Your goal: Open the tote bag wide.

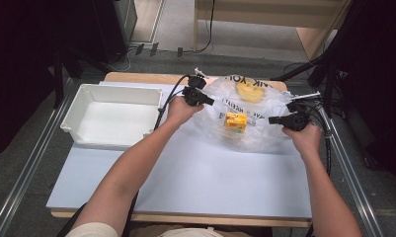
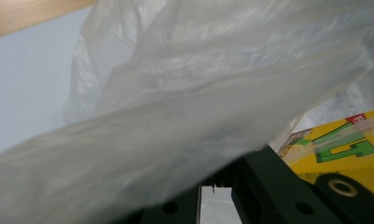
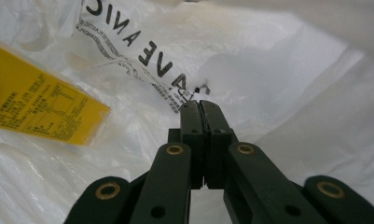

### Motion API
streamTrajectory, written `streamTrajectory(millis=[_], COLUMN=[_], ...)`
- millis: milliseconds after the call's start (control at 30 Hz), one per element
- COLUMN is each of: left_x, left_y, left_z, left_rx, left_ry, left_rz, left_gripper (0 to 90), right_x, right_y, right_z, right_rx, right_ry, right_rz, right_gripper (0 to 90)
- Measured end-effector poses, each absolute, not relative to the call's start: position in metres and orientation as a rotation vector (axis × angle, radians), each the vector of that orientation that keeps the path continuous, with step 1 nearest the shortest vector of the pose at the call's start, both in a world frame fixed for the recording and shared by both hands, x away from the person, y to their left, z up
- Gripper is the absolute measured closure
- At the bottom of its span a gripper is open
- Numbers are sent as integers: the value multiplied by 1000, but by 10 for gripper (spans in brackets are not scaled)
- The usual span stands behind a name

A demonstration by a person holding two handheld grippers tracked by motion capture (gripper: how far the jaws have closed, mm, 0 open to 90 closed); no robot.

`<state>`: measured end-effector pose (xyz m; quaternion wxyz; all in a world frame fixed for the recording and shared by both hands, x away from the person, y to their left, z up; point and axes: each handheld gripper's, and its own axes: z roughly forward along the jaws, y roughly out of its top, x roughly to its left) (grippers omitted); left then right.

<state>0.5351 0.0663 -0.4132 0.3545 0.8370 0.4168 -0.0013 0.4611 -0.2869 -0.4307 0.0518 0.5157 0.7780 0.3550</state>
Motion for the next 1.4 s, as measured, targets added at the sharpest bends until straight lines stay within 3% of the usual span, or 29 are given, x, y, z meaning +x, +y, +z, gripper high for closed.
streamTrajectory(millis=[667, 1400], left_x=[545, 543], left_y=[77, 93], left_z=[-452, -455], left_rx=[2232, 2147], left_ry=[1246, 1353], left_rz=[49, 170], left_gripper=[900, 900], right_x=[443, 404], right_y=[-311, -346], right_z=[-466, -478], right_rx=[1711, 1761], right_ry=[2304, 2151], right_rz=[996, 990], right_gripper=[900, 900])
